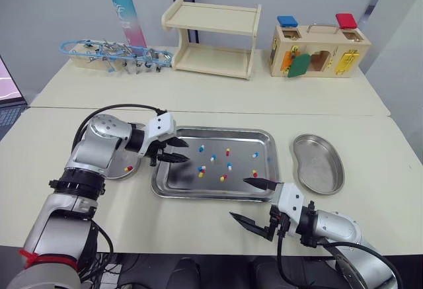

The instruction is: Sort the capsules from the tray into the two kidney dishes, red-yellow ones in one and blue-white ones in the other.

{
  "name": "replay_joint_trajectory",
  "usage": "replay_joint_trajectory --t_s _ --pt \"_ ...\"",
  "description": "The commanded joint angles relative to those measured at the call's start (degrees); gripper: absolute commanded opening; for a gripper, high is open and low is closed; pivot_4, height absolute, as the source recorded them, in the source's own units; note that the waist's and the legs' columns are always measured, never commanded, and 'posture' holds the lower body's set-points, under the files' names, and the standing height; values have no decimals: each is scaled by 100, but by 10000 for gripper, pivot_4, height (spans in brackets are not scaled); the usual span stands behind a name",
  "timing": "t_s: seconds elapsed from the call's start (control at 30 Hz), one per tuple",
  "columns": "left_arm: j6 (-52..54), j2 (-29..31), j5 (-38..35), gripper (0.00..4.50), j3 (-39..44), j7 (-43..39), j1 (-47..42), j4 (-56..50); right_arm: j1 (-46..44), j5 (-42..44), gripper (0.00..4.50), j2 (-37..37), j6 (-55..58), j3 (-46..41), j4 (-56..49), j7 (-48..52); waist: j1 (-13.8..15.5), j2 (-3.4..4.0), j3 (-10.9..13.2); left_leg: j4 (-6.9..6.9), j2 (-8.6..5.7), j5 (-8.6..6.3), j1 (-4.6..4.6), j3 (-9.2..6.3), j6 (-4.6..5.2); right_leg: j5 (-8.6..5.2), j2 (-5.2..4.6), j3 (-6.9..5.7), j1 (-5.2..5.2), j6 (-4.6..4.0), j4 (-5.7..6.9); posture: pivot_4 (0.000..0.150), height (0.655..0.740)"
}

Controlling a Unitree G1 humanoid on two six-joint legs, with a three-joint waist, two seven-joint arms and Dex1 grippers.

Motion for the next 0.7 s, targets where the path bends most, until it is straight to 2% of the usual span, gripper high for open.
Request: replay_joint_trajectory --t_s 0.03,0.23,0.4,0.57,0.7 --pt "76 55 -155 21633 118 71 163 -449 7 23 45000 -11 -61 -2 -103 31 2 0 0 0 0 0 0 0 0 0 0 0 0 0 0 1500 7400" --pt "212 127 -237 21633 163 121 394 -740 27 9 45000 -22 -65 -2 -109 26 7 0 0 0 0 0 0 0 0 0 0 0 0 0 0 1500 7400" --pt "696 377 -731 21633 708 282 794 -1322 36 18 45000 -49 -57 -55 -141 17 -27 0 0 -2 3 0 1 0 0 0 1 0 -2 0 2 1500 7400" --pt "1134 727 -1307 21633 1600 635 1909 -2328 51 30 45000 -110 -87 -90 -119 62 -72 2 1 -4 6 0 3 3 0 0 1 4 -2 -1 1 1500 7400" --pt "1607 714 -1936 21633 2907 1199 3079 -3210 -46 118 45000 -248 -79 -232 -102 196 -71 2 1 -4 9 -1 5 4 1 0 1 4 1 -1 2 1500 7400"
